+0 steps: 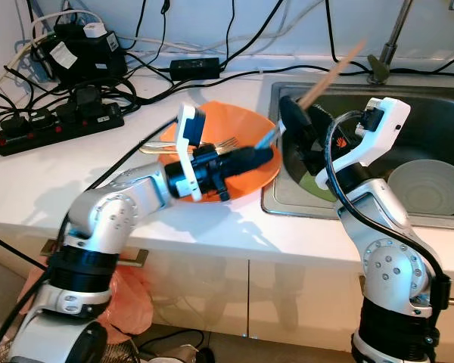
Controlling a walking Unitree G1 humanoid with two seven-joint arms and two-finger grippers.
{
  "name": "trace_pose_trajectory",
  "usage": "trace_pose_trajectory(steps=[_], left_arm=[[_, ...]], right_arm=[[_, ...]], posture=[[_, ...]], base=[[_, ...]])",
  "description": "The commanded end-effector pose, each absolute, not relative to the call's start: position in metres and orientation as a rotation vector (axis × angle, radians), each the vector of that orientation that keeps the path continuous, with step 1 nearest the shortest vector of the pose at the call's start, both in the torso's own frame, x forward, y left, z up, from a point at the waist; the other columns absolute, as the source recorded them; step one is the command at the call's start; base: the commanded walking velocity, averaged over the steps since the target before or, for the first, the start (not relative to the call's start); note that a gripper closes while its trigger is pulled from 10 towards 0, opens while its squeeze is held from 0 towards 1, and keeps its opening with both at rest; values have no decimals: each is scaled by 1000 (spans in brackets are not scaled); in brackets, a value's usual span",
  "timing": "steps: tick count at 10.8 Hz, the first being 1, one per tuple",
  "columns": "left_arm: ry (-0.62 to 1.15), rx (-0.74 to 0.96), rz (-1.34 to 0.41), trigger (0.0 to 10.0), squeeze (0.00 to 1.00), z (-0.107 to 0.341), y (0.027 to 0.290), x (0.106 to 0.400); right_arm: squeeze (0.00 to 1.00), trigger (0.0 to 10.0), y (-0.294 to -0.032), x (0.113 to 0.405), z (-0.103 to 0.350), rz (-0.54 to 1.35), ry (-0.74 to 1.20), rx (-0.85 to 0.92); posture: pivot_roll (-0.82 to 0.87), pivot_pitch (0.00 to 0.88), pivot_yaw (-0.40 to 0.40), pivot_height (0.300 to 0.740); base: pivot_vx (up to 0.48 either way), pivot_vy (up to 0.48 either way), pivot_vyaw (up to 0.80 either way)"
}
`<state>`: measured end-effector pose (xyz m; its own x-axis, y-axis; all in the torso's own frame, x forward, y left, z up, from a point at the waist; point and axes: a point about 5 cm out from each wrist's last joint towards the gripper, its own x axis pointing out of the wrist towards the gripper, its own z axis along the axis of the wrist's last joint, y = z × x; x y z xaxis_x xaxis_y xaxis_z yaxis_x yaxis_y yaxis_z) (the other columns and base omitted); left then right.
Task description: Kitchen organization
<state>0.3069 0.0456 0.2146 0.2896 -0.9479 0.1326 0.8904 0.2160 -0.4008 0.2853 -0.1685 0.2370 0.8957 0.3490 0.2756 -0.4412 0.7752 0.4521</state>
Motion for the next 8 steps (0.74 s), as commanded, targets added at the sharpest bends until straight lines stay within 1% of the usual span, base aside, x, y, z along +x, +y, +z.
trace_pose_trajectory(steps=[1,5,8], left_arm=[[121,-516,-1376,0,0,224,47,301],[177,-572,-1384,0,0,212,49,299],[186,-566,-1392,0,0,213,47,298]], right_arm=[[0,0,-176,290,231,356,-157,537],[0,0,-176,288,237,379,-180,525],[0,0,-177,289,237,371,-184,529]], posture=[[22,27,72,740],[13,32,67,740],[13,31,73,740]], base=[[0,0,0],[0,0,0],[0,0,0]])
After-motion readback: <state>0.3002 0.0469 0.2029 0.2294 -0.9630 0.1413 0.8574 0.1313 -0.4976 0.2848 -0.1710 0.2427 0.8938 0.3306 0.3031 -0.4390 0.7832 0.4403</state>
